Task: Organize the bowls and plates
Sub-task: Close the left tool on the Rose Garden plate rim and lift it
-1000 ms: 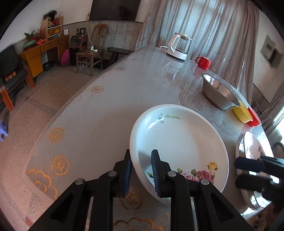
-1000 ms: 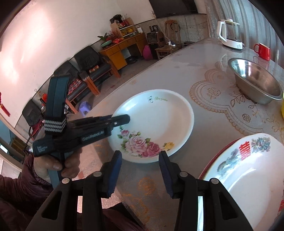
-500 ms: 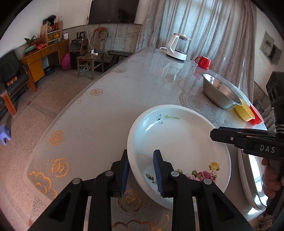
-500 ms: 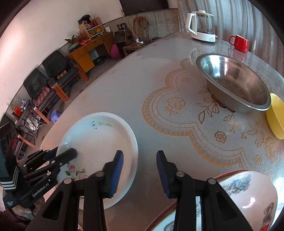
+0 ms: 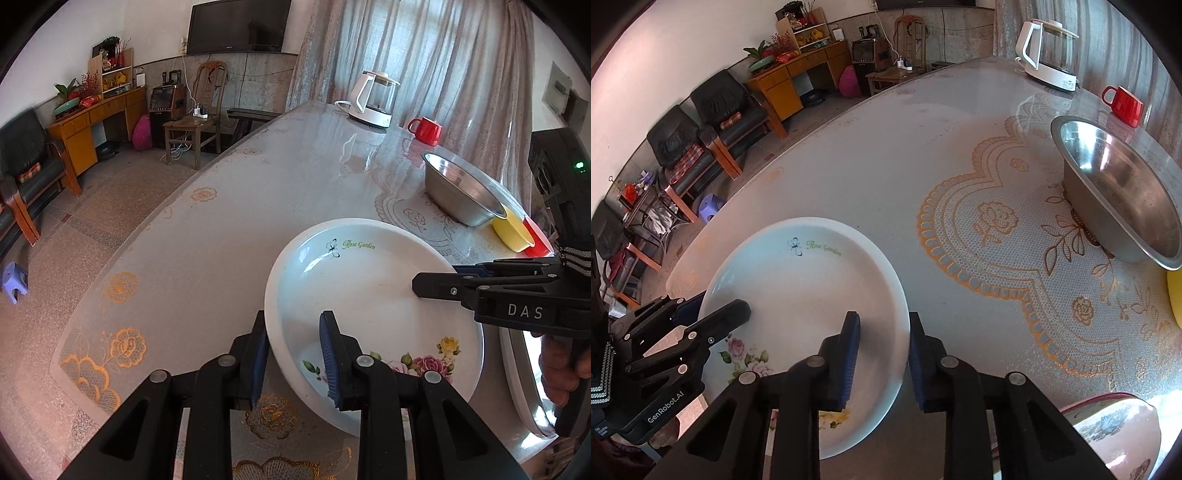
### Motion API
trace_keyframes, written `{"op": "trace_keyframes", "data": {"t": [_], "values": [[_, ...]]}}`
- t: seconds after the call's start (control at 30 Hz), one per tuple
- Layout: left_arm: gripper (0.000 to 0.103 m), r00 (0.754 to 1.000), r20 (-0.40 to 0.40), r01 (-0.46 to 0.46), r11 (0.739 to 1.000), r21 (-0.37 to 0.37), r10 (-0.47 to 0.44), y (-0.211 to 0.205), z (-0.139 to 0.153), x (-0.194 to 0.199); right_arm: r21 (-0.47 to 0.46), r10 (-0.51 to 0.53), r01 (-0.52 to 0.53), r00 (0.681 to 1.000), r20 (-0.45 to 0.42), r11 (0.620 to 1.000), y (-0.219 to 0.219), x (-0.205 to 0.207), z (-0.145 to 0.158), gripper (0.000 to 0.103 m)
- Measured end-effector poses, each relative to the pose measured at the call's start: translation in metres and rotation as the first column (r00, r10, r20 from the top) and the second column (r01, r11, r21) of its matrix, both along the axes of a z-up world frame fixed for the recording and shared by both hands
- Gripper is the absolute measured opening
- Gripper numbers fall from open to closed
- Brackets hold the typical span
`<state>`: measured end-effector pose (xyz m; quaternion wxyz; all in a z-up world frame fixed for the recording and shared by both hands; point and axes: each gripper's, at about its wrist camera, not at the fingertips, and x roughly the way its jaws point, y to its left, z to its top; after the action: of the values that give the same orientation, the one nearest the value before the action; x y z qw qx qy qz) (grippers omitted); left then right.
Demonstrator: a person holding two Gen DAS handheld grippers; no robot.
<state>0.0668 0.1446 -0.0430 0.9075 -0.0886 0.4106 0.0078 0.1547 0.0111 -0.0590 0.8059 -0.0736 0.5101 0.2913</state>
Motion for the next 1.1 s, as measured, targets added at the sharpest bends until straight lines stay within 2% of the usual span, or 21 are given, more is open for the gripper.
{"op": "trace_keyframes", "data": {"t": [0.43, 0.73, 0.97, 1.1], "values": [[0.028, 1.000, 0.015, -0.011, 0.999, 0.043, 0.011, -0.004, 0.000, 0.000, 0.017, 0.014, -0.014, 1.000, -0.008, 1.000, -0.005, 0.001, 0.000, 0.026], [0.025, 0.999, 0.016, -0.040, 0.997, 0.073, 0.039, -0.007, 0.000, 0.000, -0.007, 0.004, -0.004, 1.000, 0.026, 1.000, -0.004, -0.001, 0.004, 0.018], [0.022, 0.999, 0.008, -0.053, 0.997, 0.051, 0.053, -0.003, 0.002, -0.001, 0.004, -0.013, 0.013, 0.999, 0.037, 1.000, -0.007, -0.001, 0.008, 0.014], [0.022, 0.998, 0.015, -0.057, 0.998, 0.011, 0.057, 0.000, 0.006, -0.003, 0.033, -0.033, 0.032, 0.999, 0.042, 0.999, -0.012, -0.001, 0.012, 0.014]]}}
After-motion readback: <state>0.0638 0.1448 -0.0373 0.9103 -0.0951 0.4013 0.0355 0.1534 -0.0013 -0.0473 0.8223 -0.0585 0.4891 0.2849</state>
